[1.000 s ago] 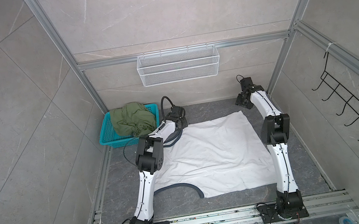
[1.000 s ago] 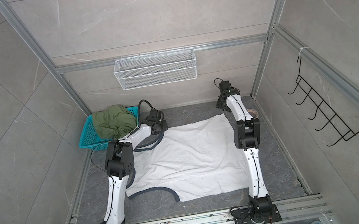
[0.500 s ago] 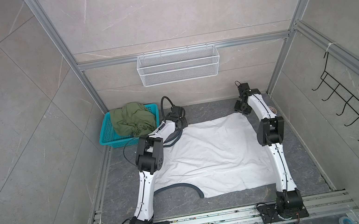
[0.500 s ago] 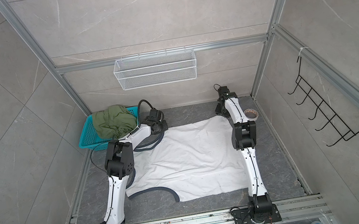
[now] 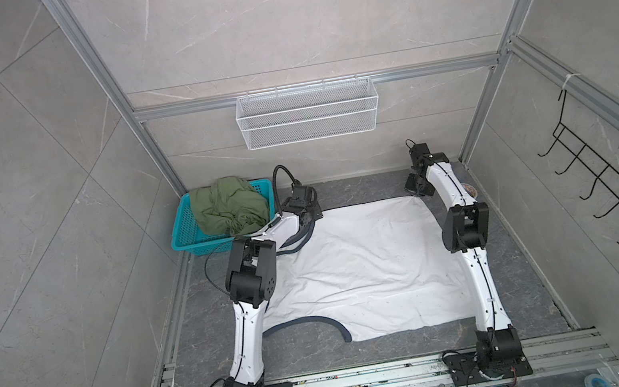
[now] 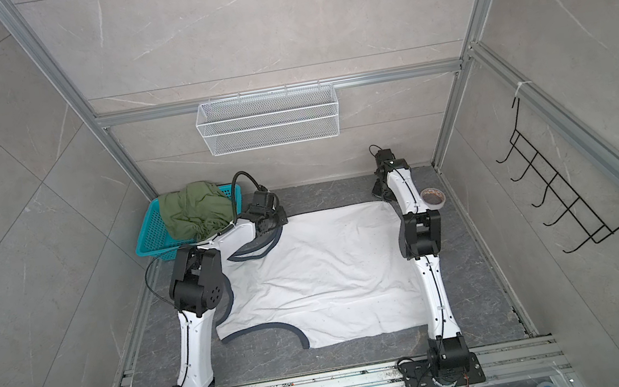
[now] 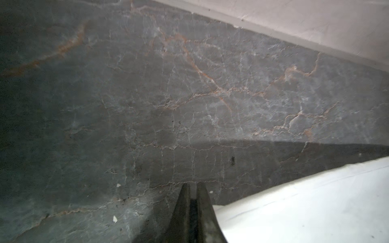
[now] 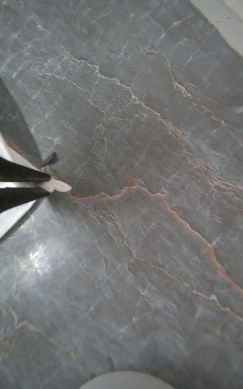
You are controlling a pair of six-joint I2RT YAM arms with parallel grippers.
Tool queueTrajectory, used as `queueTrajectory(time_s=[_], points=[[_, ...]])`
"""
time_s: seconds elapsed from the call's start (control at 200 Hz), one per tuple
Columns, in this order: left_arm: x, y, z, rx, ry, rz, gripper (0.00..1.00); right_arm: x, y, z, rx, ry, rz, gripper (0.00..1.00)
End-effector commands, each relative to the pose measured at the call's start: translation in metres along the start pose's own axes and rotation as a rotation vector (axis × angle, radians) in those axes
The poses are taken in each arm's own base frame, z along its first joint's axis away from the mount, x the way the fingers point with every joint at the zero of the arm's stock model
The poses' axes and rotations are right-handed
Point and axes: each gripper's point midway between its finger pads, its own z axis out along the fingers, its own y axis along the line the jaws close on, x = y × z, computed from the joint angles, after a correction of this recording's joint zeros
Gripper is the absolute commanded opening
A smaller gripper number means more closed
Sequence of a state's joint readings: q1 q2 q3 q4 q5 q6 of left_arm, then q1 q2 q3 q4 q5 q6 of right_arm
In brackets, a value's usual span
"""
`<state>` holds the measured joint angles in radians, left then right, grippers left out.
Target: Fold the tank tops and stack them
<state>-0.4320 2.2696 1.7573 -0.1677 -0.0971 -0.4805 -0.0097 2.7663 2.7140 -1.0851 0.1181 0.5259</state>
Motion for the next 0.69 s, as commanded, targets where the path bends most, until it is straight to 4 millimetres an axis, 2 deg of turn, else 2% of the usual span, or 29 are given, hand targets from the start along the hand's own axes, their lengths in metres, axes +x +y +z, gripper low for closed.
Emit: queueTrajectory(time_s=[0.0,0.155,0.265,0.324,0.464,0.689], points=[[-0.044,-0.017,-0.027,0.068,-0.12,-0.014,0.0,-0.011,-0.004,-0.015,0.024,-0.042,-0.016,0.06],[-0.044,-0.02,-0.027,0.085,-0.118,-0.008,0.0,-0.013,-0.003,-0.02,0.015,-0.048,-0.026,0.08],[-0.041,-0.02,-0.023,0.084,-0.102,-0.001,0.0,-0.015,-0.001,-0.024,0.005,-0.058,-0.024,0.31],[-0.038,-0.021,-0.019,0.088,-0.086,0.006,0.0,-0.017,-0.001,-0.026,0.002,-0.064,-0.024,0.37],[-0.032,-0.022,-0.013,0.093,-0.062,0.009,0.0,-0.021,0.002,-0.025,-0.007,-0.077,-0.022,0.38],[-0.031,-0.021,-0.011,0.092,-0.058,0.008,0.0,-0.016,0.002,-0.008,-0.005,-0.058,-0.024,0.36]])
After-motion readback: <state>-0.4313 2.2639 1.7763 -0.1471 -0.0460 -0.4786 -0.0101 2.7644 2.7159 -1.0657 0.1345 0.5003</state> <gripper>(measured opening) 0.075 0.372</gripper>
